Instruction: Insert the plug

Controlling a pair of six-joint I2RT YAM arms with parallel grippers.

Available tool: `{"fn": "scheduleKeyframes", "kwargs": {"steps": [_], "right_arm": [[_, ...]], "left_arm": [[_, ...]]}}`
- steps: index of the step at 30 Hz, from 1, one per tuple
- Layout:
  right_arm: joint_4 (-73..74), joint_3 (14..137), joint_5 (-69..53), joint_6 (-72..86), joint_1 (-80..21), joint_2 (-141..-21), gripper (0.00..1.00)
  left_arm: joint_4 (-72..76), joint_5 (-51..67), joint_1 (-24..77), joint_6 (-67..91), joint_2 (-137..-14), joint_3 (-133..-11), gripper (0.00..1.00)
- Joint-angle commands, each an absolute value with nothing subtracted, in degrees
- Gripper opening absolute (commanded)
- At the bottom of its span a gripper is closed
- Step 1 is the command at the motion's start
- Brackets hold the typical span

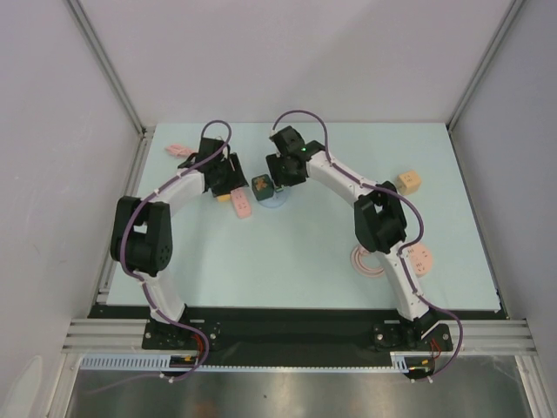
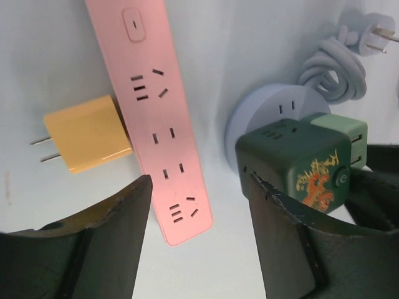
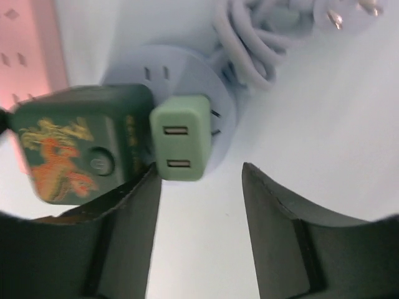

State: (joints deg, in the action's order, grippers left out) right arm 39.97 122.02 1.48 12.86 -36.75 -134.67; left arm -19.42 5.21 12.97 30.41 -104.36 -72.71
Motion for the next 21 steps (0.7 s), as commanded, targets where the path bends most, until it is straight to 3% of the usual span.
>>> {"fn": "scheduleKeyframes", "kwargs": {"steps": [1,7,13,21], "right_arm": [[49.39,124.44,1.5,14.15,-34.81,-134.3,0.6],[49.83,127.0,2.46,15.64,-34.45,-130.35,0.72],[47.55,116.65,1.59,15.82,-34.37,-121.05,0.82],[42.63,98.1,5.79,13.28,-31.12,-107.67,0.84]], "left_arm": [[-23.02,0.8,12.66,27.69,-101.08,-76.55,0.69],[-26.19,-3.43,11.96,25.4,-96.77,-75.41,0.69],[-25.76,-6.24,10.29,23.91,-90.8,-69.63,0.69],[-20.21,15.62,9.92,20.13,-77.27,-61.35,0.68]]}}
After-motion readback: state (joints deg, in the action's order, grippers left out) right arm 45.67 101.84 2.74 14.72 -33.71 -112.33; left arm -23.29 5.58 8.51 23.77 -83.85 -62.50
